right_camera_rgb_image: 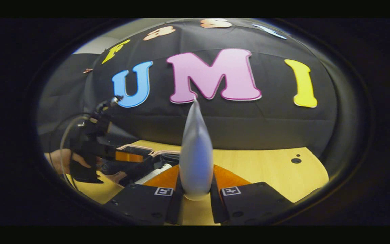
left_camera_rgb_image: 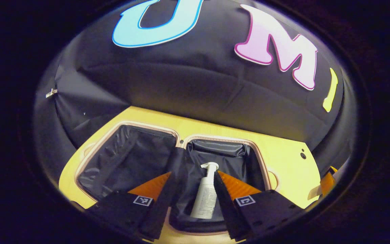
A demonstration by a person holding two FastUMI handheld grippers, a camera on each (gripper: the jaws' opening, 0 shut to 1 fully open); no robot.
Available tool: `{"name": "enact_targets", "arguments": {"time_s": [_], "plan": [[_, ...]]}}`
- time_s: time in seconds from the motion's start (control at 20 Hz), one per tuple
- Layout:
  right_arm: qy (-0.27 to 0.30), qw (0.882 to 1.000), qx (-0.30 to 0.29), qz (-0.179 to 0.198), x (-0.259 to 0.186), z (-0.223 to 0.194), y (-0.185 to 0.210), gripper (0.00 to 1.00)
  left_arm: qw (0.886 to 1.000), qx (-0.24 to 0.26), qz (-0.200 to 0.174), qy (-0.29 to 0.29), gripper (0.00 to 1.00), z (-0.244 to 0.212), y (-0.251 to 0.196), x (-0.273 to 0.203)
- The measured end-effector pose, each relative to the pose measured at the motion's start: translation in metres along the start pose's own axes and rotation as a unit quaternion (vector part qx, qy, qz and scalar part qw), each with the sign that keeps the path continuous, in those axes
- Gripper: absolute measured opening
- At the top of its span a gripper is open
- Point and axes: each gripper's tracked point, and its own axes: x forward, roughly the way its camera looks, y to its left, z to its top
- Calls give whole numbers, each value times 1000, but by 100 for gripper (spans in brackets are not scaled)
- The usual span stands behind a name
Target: First open the suitcase, pack the skin care products into it, and then close the suitcase.
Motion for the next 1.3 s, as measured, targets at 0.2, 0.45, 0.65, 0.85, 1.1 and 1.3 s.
{"name": "enact_targets", "arguments": {"time_s": [0.2,0.45,0.65,0.85,1.1,1.3], "plan": [[37,998,43,28,33,-7,36,41,999,11,12,-28,73,8,42,-44],[88,995,27,27,76,-42,57,36,997,-61,12,-36,74,-8,93,-97],[185,982,45,17,96,-109,73,31,995,-73,37,-54,75,-13,138,-123],[257,965,57,5,100,-162,82,37,994,-77,49,-59,77,-15,162,-140],[289,954,54,-53,111,-173,73,39,994,-70,52,-61,76,-14,175,-151],[266,958,70,-79,118,-159,67,45,994,-74,55,-58,77,-18,184,-148]]}}
